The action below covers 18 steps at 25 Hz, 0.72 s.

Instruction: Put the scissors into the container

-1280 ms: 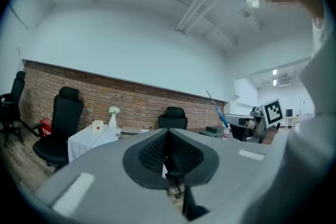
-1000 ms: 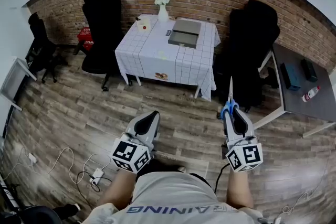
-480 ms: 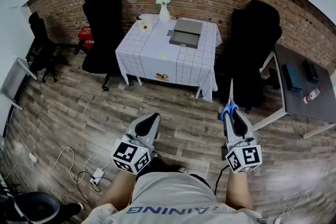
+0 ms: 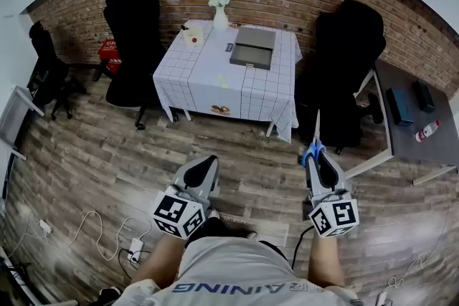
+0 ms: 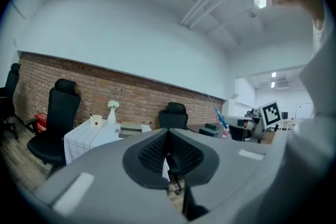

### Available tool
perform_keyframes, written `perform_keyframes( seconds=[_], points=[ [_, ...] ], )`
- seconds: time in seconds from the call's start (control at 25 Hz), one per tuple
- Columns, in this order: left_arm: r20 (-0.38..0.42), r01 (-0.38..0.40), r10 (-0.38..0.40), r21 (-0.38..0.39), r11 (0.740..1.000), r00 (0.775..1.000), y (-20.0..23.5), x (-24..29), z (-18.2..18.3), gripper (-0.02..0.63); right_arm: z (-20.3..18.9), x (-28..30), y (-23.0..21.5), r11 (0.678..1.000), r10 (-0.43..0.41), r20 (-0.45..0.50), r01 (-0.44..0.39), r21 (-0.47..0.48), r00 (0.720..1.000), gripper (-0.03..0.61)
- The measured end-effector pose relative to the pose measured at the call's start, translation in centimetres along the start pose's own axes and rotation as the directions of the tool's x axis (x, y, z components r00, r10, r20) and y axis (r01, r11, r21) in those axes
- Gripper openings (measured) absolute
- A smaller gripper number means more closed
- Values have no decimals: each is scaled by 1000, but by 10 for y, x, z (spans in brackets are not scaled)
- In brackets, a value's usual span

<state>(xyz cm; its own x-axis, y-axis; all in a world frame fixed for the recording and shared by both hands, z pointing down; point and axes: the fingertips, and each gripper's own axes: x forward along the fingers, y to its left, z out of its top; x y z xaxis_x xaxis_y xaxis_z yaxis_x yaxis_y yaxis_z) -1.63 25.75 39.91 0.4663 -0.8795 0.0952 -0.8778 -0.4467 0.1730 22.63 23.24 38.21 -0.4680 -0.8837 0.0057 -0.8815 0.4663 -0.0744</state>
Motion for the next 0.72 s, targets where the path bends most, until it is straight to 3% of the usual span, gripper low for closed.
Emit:
perform_keyframes(
  seconds=[0.2, 0.56, 0.72],
  points=[
    [3, 16, -16, -8, 1000, 1000, 51, 12, 14, -2, 2, 43, 19, 1000, -20, 1, 20, 10, 1000, 104],
    [12, 94, -94, -22, 995, 995, 125, 28, 34, -2, 22, 104, 67, 997, -64, 0, 64, -53, 998, 104],
    [11, 93, -92, -44, 995, 996, 153, 26, 35, -2, 19, 122, 84, 996, -62, -20, 61, -71, 998, 104]
  ],
)
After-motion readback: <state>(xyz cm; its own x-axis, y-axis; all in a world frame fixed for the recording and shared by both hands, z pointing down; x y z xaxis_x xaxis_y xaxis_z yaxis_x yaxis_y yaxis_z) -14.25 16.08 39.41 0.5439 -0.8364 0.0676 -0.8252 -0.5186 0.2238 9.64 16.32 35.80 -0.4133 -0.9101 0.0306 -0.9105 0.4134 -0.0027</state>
